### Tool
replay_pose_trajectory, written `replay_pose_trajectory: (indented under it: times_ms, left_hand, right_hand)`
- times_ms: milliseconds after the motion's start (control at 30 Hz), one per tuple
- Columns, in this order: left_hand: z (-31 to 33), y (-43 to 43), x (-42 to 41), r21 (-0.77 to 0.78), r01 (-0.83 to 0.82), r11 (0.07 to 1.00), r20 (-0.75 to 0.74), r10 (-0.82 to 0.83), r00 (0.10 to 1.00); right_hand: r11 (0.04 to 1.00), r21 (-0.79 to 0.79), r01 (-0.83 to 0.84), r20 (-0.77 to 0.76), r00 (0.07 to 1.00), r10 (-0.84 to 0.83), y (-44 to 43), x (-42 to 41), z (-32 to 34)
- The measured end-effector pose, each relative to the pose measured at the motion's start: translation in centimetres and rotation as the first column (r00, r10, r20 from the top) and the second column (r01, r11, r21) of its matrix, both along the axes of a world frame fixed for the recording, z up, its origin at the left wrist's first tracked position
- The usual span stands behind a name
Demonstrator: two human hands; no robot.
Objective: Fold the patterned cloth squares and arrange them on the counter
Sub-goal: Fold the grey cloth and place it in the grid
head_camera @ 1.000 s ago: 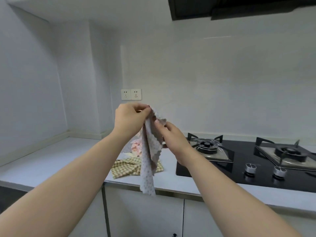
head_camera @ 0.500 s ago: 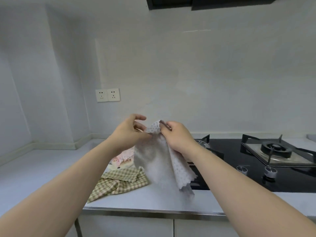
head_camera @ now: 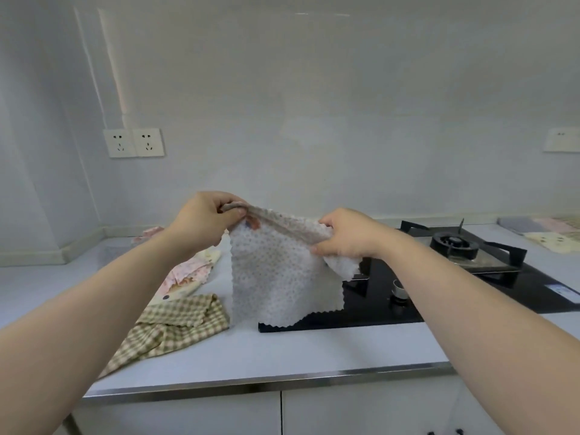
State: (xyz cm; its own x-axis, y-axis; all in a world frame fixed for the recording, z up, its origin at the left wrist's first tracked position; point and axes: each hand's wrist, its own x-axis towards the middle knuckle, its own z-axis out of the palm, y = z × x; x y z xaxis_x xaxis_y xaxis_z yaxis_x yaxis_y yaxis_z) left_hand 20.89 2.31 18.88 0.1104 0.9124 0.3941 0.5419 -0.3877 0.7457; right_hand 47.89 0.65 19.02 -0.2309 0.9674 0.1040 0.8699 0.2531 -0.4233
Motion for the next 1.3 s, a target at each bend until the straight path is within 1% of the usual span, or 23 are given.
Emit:
replay_pose_trajectory:
  times_ms: [67,100,200,233,267,333,367,433,533,567,633,733,800,867,933,1000,1067,1100,1133,1167,1233,1267,1300]
  left_hand:
    - [-0.1,0.0,-0.5,-0.029,0.022,0.999,-0.013,-0.023,1.000]
    - [-0.3,-0.2,-0.6,-0.043,0.047,0.998,0.003,-0.046,0.999]
    - [-0.5,-1.7,-0.6,-0.089,0.097,0.991,0.123,-0.086,0.989]
    - [-0.5,-2.3,-0.8,-0.099,0.109,0.989,0.159,-0.093,0.983]
    - [-0.4,-2.7,-1.0,-0.108,0.116,0.987,0.190,-0.094,0.977]
    - [0.0,-3.7,-1.8,-0.128,0.129,0.983,0.245,-0.095,0.965]
    - [0.3,-4.2,-2.2,-0.137,0.140,0.981,0.268,-0.099,0.958]
    - [0.9,-5.1,-2.9,-0.150,0.184,0.971,0.297,-0.133,0.945]
    - [1.6,-5.6,-3.5,-0.172,0.224,0.959,0.301,-0.165,0.939]
    - [1.6,-5.5,-3.7,-0.184,0.224,0.957,0.292,-0.164,0.942]
    - [1.4,-4.8,-4.0,-0.188,0.194,0.963,0.232,-0.148,0.961]
    - [0.4,-2.9,-4.1,-0.186,0.087,0.979,0.090,-0.071,0.993]
    - [-0.8,-1.6,-3.9,-0.246,0.047,0.968,0.038,-0.038,0.999]
    - [-2.2,-0.3,-3.3,-0.287,0.037,0.957,0.019,-0.033,0.999]
    - [-3.5,0.7,-2.4,-0.292,0.011,0.956,-0.018,-0.017,1.000]
    - [-4.4,1.7,-1.2,-0.293,-0.008,0.956,-0.024,0.001,1.000]
    - [-5.2,2.5,-0.1,-0.314,0.012,0.949,0.066,0.009,0.998]
    - [-5.6,3.0,0.3,-0.311,0.029,0.950,0.123,0.010,0.992]
    - [-6.2,3.3,0.6,-0.288,0.039,0.957,0.151,0.005,0.989]
    - [-6.8,3.6,0.8,-0.240,0.025,0.970,0.130,0.007,0.991]
    - [-8.4,3.5,0.9,-0.101,-0.056,0.993,0.021,0.058,0.998]
    - [-9.3,3.1,0.9,-0.056,-0.081,0.995,-0.004,0.080,0.997]
    - [-10.4,2.5,0.9,-0.035,-0.081,0.996,-0.008,0.081,0.997]
  right_hand:
    - [0.998,0.019,0.052,-0.001,0.999,-0.052,-0.4,1.4,0.1]
    - [0.996,0.023,0.081,-0.007,0.997,-0.080,-0.7,1.9,0.2]
    - [0.993,-0.009,0.119,-0.032,0.992,-0.120,-1.8,3.3,0.5]
    - [0.993,-0.039,0.107,-0.080,0.991,-0.110,-2.3,3.7,0.7]
    - [0.994,-0.073,0.077,-0.170,0.981,-0.089,-2.8,4.2,1.0]
    - [0.992,-0.129,-0.016,-0.365,0.930,-0.033,-3.6,4.8,1.7]
    - [0.986,-0.152,-0.069,-0.434,0.901,-0.004,-4.0,4.9,2.2]
    - [0.971,-0.183,-0.155,-0.554,0.832,0.028,-4.7,4.9,3.0]
    - [0.964,-0.191,-0.187,-0.676,0.737,0.009,-4.7,4.4,3.9]
    - [0.964,-0.198,-0.180,-0.685,0.728,-0.005,-4.4,4.2,4.0]
    - [0.964,-0.218,-0.150,-0.646,0.763,-0.027,-3.3,3.9,3.8]
    - [0.965,-0.258,-0.040,-0.486,0.869,-0.093,-1.0,3.7,2.2]
    - [0.963,-0.259,0.068,-0.334,0.930,-0.155,0.5,3.6,0.6]
    - [0.947,-0.294,0.133,-0.262,0.941,-0.214,1.6,3.5,-1.1]
    - [0.932,-0.324,0.161,-0.263,0.931,-0.252,2.3,3.4,-2.6]
    - [0.922,-0.341,0.185,-0.340,0.890,-0.304,2.7,3.6,-3.8]
    - [0.924,-0.335,0.184,-0.461,0.823,-0.331,3.0,3.9,-5.0]
    - [0.932,-0.309,0.188,-0.500,0.802,-0.327,3.1,4.0,-5.5]
    - [0.942,-0.273,0.196,-0.522,0.792,-0.316,3.0,4.2,-6.1]
    - [0.950,-0.238,0.202,-0.540,0.786,-0.302,2.9,4.3,-6.7]
    - [0.965,-0.167,0.204,-0.549,0.793,-0.263,2.3,4.4,-8.1]
    - [0.971,-0.112,0.210,-0.507,0.829,-0.237,2.0,4.5,-9.0]
    - [0.976,-0.047,0.215,-0.428,0.878,-0.214,1.4,4.6,-9.8]
